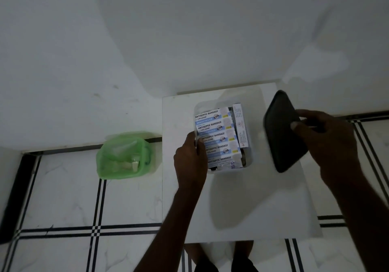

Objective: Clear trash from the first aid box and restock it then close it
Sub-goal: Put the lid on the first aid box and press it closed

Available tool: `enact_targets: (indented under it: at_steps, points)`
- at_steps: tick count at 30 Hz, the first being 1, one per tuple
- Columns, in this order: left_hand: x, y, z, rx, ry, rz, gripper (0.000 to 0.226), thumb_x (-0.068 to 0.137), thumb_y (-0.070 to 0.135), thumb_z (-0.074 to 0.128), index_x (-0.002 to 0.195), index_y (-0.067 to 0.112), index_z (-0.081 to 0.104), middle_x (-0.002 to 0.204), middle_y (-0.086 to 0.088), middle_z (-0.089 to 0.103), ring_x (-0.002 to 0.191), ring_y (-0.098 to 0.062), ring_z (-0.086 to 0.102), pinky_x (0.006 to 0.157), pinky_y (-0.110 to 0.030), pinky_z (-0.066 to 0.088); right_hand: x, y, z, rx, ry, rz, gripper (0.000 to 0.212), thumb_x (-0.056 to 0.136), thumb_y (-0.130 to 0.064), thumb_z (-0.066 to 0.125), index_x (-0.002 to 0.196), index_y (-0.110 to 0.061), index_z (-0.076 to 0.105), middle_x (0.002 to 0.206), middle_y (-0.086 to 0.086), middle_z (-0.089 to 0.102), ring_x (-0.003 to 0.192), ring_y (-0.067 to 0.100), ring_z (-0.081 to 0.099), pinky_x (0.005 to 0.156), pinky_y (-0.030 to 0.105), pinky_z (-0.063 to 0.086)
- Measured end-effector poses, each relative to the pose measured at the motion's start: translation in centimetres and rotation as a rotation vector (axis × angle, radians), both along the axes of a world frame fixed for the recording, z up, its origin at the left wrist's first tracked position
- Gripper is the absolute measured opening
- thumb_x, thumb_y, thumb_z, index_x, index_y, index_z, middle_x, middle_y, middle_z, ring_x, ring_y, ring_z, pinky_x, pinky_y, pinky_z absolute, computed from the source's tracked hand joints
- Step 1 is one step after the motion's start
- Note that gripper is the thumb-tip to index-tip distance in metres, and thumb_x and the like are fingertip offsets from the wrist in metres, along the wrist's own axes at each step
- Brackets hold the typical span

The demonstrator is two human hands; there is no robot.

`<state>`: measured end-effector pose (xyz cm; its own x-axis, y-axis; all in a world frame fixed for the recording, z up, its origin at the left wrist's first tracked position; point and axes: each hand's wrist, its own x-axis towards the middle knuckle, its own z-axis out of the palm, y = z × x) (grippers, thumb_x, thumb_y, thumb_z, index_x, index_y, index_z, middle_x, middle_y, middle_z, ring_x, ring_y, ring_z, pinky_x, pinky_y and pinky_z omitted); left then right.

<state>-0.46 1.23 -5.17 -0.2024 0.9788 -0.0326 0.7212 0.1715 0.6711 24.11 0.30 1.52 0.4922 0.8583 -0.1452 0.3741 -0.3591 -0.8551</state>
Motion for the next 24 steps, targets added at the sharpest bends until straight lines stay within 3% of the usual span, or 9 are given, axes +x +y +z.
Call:
enact_targets:
  at_steps: [2,4,6,8,11,14,17,22,24]
  points:
    - [0.6,-0.2,-0.5,-0.026,-0.008,0.006,0.025,0.103,0.023,0.044,0.115,0.010,0.063,0.088,-0.009,0.073,0.077,-0.032,0.066,0.063,-0.030,0.033,-1.8,-0.1,1.1,0.105,-0.132,0.017,0.034,0.083,-0.012,0.071,0.117,-0.016,0.070,0.087,0.005,0.069,0.075,0.017,0.066,0.074,0.021,0.050]
    - [0.9,-0.4,-0.9,-0.037,-0.032,0.004,0.027,0.103,0.025,0.044,0.116,0.011,0.063,0.091,-0.008,0.074,0.078,-0.032,0.067,0.062,-0.031,0.037,-4.3,-0.3,0.9,0.205,-0.292,0.078,0.035,0.080,-0.009,0.072,0.114,-0.013,0.070,0.086,0.005,0.066,0.070,0.017,0.061,0.073,0.004,0.040]
    - [0.7,-0.5,-1.3,-0.048,-0.083,-0.011,0.029,0.102,0.029,0.045,0.119,0.014,0.064,0.098,-0.006,0.077,0.081,-0.028,0.071,0.067,-0.035,0.051,-6.9,-0.7,-0.2,0.245,-0.340,0.180,0.035,0.080,-0.007,0.072,0.115,-0.006,0.068,0.089,0.007,0.063,0.069,0.013,0.058,0.070,-0.003,0.037]
    - [0.2,-0.4,-1.4,-0.085,-0.163,-0.013,0.030,0.101,0.032,0.051,0.123,0.017,0.064,0.106,-0.005,0.078,0.082,-0.020,0.075,0.073,-0.037,0.060,-9.2,-1.1,-1.7,0.238,-0.368,0.304,0.039,0.082,-0.010,0.071,0.119,-0.002,0.064,0.098,0.012,0.064,0.079,0.015,0.061,0.076,0.003,0.045]
    - [-0.8,-0.4,-1.4,-0.144,-0.321,-0.032,0.034,0.103,0.038,0.047,0.121,0.018,0.067,0.105,-0.002,0.077,0.086,-0.014,0.075,0.074,-0.033,0.063,-11.6,-1.9,-4.1,0.185,-0.509,0.409,0.048,0.083,-0.015,0.071,0.127,0.001,0.060,0.109,0.017,0.065,0.097,0.027,0.064,0.083,0.033,0.058]
    - [-2.0,-0.6,-1.5,-0.229,-0.577,0.035,0.039,0.107,0.036,0.038,0.116,0.013,0.068,0.102,-0.008,0.077,0.091,-0.024,0.075,0.076,-0.046,0.063,-13.2,-2.0,-5.8,0.129,-0.593,0.456,0.059,0.076,-0.016,0.079,0.129,0.001,0.059,0.103,0.016,0.065,0.088,0.026,0.064,0.074,0.033,0.055]
    - [-2.9,-0.8,-1.6,-0.252,-0.611,0.080,0.038,0.107,0.033,0.039,0.116,0.010,0.068,0.101,-0.014,0.075,0.090,-0.030,0.074,0.077,-0.047,0.063,-14.9,-2.0,-6.3,0.082,-0.620,0.512,0.066,0.072,-0.018,0.083,0.130,-0.001,0.058,0.101,0.015,0.064,0.084,0.025,0.065,0.068,0.036,0.059]
    - [-3.1,-0.4,-1.0,-0.237,-0.528,0.001,0.031,0.104,0.008,0.039,0.116,0.009,0.068,0.104,-0.010,0.074,0.084,-0.027,0.074,0.072,-0.042,0.063,-14.1,-1.3,-4.4,0.164,-0.376,0.467,0.034,0.090,-0.020,0.063,0.121,-0.005,0.064,0.101,0.011,0.068,0.085,0.020,0.066,0.074,0.034,0.060]
    - [-3.1,-0.2,-0.6,-0.185,-0.486,-0.038,0.027,0.102,0.012,0.046,0.119,0.014,0.067,0.104,-0.003,0.074,0.083,-0.020,0.073,0.068,-0.035,0.063,-11.9,-1.1,-3.4,0.235,-0.420,0.327,0.024,0.090,-0.013,0.063,0.112,-0.004,0.068,0.102,0.014,0.071,0.086,0.026,0.068,0.072,0.031,0.057]
